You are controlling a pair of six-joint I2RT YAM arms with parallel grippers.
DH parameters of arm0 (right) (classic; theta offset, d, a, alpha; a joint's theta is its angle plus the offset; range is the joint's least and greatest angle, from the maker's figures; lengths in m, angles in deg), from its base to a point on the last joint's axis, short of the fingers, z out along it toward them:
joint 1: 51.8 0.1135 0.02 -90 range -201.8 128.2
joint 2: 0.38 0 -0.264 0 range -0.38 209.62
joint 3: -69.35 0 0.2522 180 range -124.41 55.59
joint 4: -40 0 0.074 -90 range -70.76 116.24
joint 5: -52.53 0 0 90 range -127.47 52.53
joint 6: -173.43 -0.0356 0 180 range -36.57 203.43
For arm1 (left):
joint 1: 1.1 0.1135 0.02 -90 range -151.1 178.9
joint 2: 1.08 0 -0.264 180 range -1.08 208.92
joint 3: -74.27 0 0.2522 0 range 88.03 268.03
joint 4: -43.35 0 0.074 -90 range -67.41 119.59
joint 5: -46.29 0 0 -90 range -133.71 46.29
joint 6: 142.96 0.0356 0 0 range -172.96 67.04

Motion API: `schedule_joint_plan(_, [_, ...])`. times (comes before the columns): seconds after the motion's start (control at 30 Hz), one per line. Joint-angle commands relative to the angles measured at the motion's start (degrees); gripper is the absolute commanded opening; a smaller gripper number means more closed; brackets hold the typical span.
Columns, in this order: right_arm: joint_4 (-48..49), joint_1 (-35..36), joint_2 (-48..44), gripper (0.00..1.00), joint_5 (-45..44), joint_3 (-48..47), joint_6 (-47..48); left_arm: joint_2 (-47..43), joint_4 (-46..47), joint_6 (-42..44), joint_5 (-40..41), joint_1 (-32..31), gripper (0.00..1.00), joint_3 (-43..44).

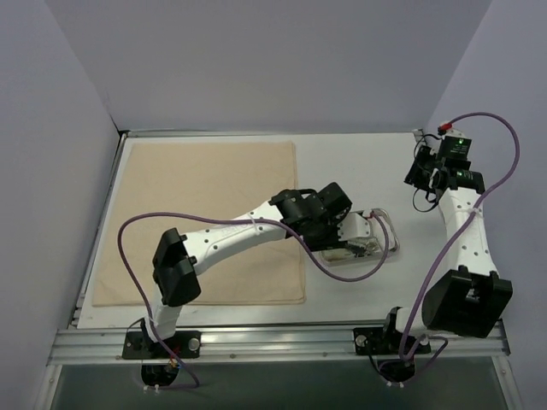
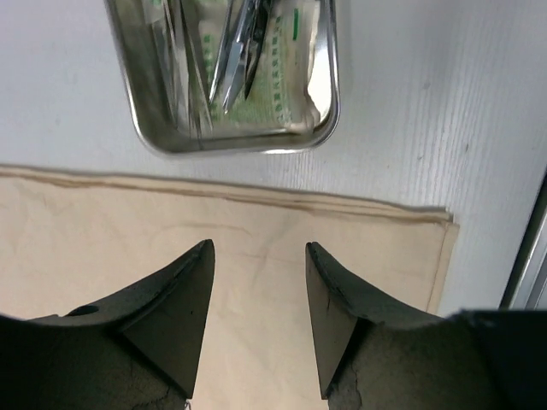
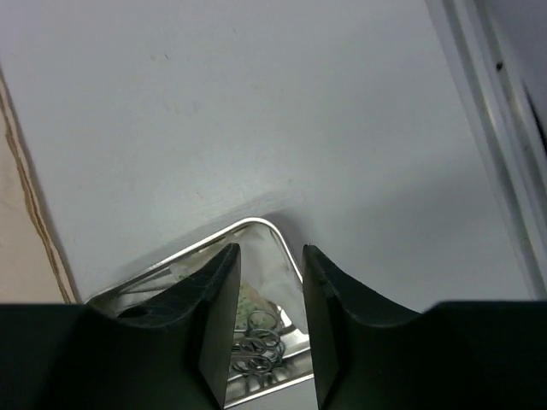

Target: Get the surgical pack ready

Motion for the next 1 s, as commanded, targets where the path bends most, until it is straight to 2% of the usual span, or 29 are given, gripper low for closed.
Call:
schedule_joint_plan(0.0, [-0.81,-1.49,3.14,0.29,4.87,4.95,2.44,-9.69,6.89,-2.00,1.38,2.69,0.55,-4.50])
schedule_joint_plan(0.07, [0.33,-1.57,4.73,0.28,4.43,7.58,1.75,-15.73,8.74,-2.35,0.85,5.33,0.56,-7.57])
schedule_joint_plan(0.13, [1.73,-1.66,6.04,0.33,4.08,8.64,1.48,-20.05,13.83,-0.78,-0.38,7.35,0.59,-12.47])
schedule_joint_plan(0.2, [1.91,-1.66,7.36,0.36,3.46,9.26,1.74,-25.51,21.44,-2.68,-2.31,10.86,0.90,-16.27])
schedule_joint_plan(0.23, [2.00,-1.66,8.67,0.37,3.46,9.35,1.91,-26.13,22.97,-9.14,-1.36,12.09,0.94,-17.07])
schedule_joint_plan(0.33, [3.84,-1.66,10.61,0.37,4.34,10.75,1.57,-24.21,24.56,-16.21,-3.70,15.97,0.95,-17.16])
schedule_joint_plan(0.4, [6.20,-1.57,11.41,0.37,4.43,11.98,1.04,-24.38,30.09,-18.43,-3.20,16.06,0.99,-22.68])
schedule_joint_plan(0.47, [7.45,-1.57,12.11,0.37,5.13,12.69,1.04,-23.33,33.26,-21.50,2.75,14.31,1.00,-26.37])
schedule_joint_plan(0.57, [8.24,-1.49,13.78,0.36,5.74,13.13,1.39,-20.43,33.71,-25.89,9.35,9.74,1.00,-26.92])
schedule_joint_plan(0.6, [8.15,-1.40,14.48,0.35,5.83,13.22,1.56,-20.08,34.15,-31.13,9.37,8.86,1.00,-27.18])
schedule_joint_plan(0.67, [8.33,-1.48,14.84,0.34,6.18,13.66,2.27,-19.64,37.55,-36.08,5.71,8.85,0.99,-28.32])
schedule_joint_plan(0.7, [8.24,-1.49,14.84,0.33,6.27,14.01,2.35,-19.72,39.23,-38.89,3.77,9.03,0.94,-30.33])
schedule_joint_plan(0.77, [8.33,-1.40,14.40,0.33,5.84,15.50,2.44,-19.37,42.74,-41.19,0.16,9.29,0.94,-31.92])
schedule_joint_plan(0.93, [9.56,-1.57,13.17,0.33,5.13,18.49,2.53,-14.21,44.69,-50.32,-7.66,10.61,0.95,-33.34])
schedule_joint_plan(0.97, [9.56,-1.49,13.34,0.33,5.22,18.93,2.71,-13.06,45.05,-51.91,-9.07,11.39,0.98,-33.25])
